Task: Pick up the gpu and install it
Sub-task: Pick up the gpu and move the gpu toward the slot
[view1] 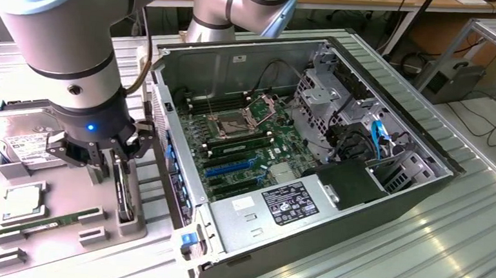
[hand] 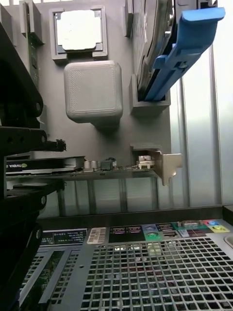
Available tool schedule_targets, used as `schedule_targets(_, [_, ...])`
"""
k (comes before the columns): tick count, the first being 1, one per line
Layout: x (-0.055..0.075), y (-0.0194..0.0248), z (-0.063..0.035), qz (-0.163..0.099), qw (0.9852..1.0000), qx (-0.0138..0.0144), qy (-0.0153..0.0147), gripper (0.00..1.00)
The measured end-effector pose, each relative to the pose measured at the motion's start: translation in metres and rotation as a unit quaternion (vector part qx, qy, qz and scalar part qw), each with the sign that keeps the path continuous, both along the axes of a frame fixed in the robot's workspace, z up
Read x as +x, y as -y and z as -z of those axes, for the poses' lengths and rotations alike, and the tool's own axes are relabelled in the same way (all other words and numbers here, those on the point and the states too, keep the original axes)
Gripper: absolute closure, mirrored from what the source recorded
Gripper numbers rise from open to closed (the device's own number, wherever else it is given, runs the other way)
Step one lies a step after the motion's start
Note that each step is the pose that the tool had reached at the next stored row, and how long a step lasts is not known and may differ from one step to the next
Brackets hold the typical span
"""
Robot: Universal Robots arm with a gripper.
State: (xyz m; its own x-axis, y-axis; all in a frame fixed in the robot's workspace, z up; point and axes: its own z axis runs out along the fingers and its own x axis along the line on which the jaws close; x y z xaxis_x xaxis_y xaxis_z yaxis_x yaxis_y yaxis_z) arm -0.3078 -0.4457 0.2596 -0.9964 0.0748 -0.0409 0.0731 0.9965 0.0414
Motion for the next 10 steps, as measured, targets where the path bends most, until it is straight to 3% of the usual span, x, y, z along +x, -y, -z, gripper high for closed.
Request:
schedule_targets(6, [0.000,0.0000,0.0109,0.000,1.0000,0.0000,0.0000,0.64])
schedule_targets(10, [0.000,0.0002,0.0123,0.000,1.0000,-0.0001,-0.0001,0.64])
